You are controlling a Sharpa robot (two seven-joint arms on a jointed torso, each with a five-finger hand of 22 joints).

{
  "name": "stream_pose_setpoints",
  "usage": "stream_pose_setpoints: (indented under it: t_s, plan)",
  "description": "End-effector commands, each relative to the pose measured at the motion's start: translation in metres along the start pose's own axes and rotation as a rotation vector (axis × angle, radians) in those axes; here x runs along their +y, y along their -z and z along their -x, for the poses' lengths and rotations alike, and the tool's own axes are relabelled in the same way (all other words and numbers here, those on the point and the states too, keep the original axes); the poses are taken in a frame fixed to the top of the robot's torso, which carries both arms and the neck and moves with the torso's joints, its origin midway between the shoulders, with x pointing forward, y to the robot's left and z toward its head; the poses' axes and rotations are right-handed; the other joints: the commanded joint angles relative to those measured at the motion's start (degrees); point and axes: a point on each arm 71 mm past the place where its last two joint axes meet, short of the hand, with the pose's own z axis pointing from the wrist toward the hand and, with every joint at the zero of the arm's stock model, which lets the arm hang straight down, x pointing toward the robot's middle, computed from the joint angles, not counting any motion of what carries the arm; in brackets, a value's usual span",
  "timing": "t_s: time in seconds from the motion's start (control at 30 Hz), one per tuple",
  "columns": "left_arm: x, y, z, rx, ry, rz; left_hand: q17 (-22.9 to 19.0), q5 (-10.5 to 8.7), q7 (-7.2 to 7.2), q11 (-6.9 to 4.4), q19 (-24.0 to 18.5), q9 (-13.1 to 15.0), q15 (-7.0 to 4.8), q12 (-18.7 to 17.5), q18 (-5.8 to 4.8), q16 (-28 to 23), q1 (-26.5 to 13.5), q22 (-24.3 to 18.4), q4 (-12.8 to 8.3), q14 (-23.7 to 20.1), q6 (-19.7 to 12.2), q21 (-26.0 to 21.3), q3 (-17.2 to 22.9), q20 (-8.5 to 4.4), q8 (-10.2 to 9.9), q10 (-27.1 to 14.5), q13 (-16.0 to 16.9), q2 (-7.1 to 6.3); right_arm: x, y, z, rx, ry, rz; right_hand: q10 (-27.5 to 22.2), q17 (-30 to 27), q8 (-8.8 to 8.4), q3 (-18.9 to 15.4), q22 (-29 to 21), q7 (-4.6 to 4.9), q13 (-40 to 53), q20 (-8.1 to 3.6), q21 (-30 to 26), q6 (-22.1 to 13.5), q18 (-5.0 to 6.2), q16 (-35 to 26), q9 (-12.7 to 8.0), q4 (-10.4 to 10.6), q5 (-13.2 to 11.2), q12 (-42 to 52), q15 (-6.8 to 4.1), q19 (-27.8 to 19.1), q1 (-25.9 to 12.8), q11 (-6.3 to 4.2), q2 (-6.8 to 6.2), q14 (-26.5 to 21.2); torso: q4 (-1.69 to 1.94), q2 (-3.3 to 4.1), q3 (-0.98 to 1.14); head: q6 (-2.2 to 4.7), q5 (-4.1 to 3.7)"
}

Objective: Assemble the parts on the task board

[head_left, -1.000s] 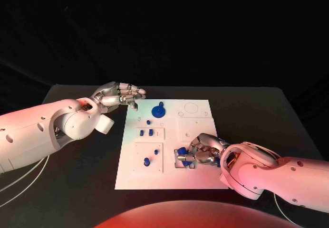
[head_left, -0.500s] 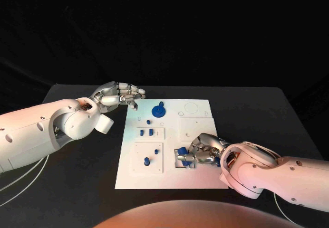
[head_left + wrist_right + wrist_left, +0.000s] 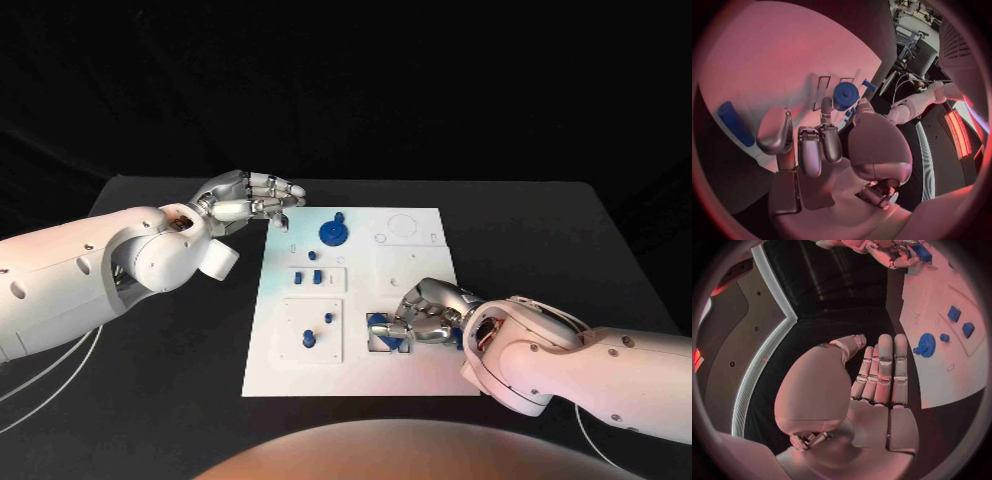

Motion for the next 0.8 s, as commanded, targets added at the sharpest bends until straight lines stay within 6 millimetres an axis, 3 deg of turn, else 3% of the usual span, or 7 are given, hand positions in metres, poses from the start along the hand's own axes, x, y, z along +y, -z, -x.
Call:
stream_pose_setpoints:
  t_s: [0.03, 0.37, 0.63, 0.73, 0.8]
  plan:
    - [-0.001, -0.0005, -0.0021, 0.018, 0.002, -0.007, -0.1, 0.06, 1.4, 0.01, -0.2, 0.1, 0.32, 0.2, 0.78, -0.4, -0.2, -0.1, -0.2, 0.0, -0.3, -0.2, 0.3, 0.41, 0.4, -0.6, -0.1, 0.63, 0.0012, 0.0002, -0.0002, -0.008, 0.0, 0.011, 2.5, 10.8, -0.03, 0.3, 8.6, 0.05, 7.8, -0.09, -0.4, -0.5, -0.43, -0.1, 0.1, 0.1, 0.2, -0.2, -0.14, 0.0, -0.7, -0.06, -0.19, 5.2, -0.02, -0.04, 0.02, 0.04, 0.0]
    - [-0.0009, -0.0002, -0.0012, 0.015, 0.002, -0.007, -0.1, 0.06, 1.39, 0.01, -0.2, 0.1, 0.32, 0.3, 0.79, -0.4, -0.1, -0.1, -0.2, 0.0, -0.3, -0.2, 0.4, 0.41, 0.5, -0.6, -0.1, 0.67, 0.0041, 0.003, -0.0009, -0.002, -0.011, 0.031, 2.6, 11.0, 0.13, 0.7, 8.7, 0.0, 8.0, -0.09, 0.1, -0.4, -0.5, -0.1, 0.3, 0.1, 0.3, 0.0, -0.17, 0.2, -1.9, -0.1, 0.04, 5.3, -0.03, -0.09, 0.06, 0.12, -0.1]
    - [-0.0007, 0.0, -0.0006, 0.014, 0.004, -0.006, -0.1, 0.06, 1.39, 0.01, -0.2, 0.1, 0.32, 0.3, 0.79, -0.4, -0.1, -0.1, -0.2, 0.0, -0.3, -0.2, 0.4, 0.41, 0.5, -0.6, -0.1, 0.67, 0.005, 0.0071, -0.002, 0.02, -0.015, 0.041, 2.7, 11.1, 0.3, 1.4, 8.8, -0.07, 8.1, -0.13, 0.4, -0.3, -0.54, 0.0, 0.5, 0.0, 0.2, 0.1, -0.22, 0.3, -3.3, -0.17, 1.04, 5.3, -0.07, -0.09, 0.03, 0.13, -0.06]
    - [-0.0003, -0.0001, 0.0, 0.013, 0.021, -0.003, -0.1, 0.05, 1.4, 0.03, -0.2, 0.1, 0.33, 0.3, 0.78, -0.4, -0.2, -0.1, -0.2, -0.1, -0.3, -0.2, 0.4, 0.42, 0.5, -0.7, -0.1, 0.69, 0.0087, 0.0057, -0.0056, 0.047, -0.029, 0.053, 2.7, 11.2, 0.3, 1.8, 8.8, -0.09, 8.1, -0.15, 0.4, -0.4, -0.55, 0.0, 0.6, 0.0, 0.1, 0.1, -0.23, 0.3, -3.5, -0.18, 1.87, 5.3, -0.17, -0.09, 0.04, 0.3, -0.18]
    - [-0.0003, -0.0005, 0.0, 0.013, 0.025, -0.003, -0.1, 0.05, 1.4, 0.03, -0.2, 0.1, 0.33, 0.3, 0.78, -0.4, -0.2, -0.1, -0.2, -0.1, -0.3, -0.2, 0.4, 0.42, 0.5, -0.7, -0.1, 0.69, 0.0104, 0.0049, -0.0072, 0.059, -0.033, 0.058, 2.7, 11.2, 0.31, 2.1, 8.8, -0.09, 8.2, -0.16, 0.6, -0.4, -0.58, 0.0, 0.6, 0.0, 0.0, 0.2, -0.24, 0.3, -3.6, -0.19, 2.36, 5.3, -0.05, -0.09, 0.05, 0.28, -0.21]
